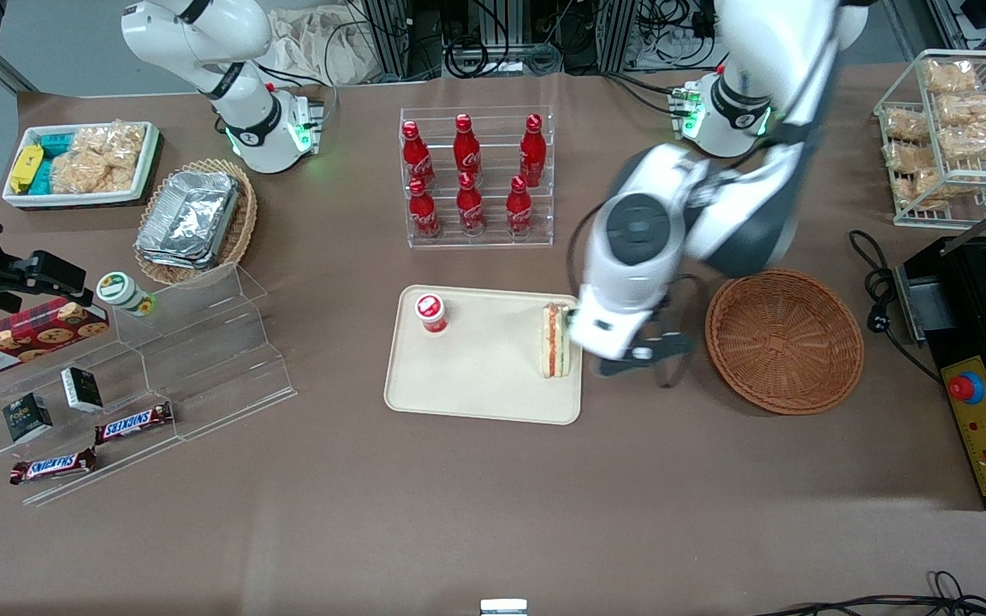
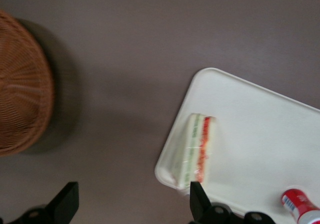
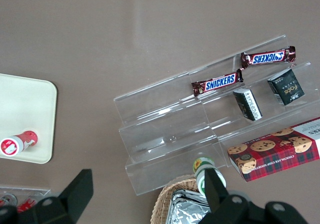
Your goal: Place sandwich from basket to tray
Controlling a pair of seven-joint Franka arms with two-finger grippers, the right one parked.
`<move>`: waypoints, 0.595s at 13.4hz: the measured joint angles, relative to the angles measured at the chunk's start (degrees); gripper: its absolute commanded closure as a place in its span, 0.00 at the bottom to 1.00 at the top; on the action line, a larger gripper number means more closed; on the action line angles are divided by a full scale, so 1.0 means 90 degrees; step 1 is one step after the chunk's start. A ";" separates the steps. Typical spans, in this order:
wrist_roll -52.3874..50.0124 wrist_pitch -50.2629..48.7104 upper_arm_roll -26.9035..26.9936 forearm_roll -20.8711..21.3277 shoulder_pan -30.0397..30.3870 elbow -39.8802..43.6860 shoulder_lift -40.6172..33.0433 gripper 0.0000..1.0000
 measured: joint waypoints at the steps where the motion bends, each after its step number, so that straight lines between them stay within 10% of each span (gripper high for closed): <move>1: 0.0261 -0.0201 0.0008 0.0001 0.0245 -0.0015 -0.0155 0.00; 8: 0.3050 -0.1407 0.0041 0.0007 0.2247 -0.0258 -0.1442 0.00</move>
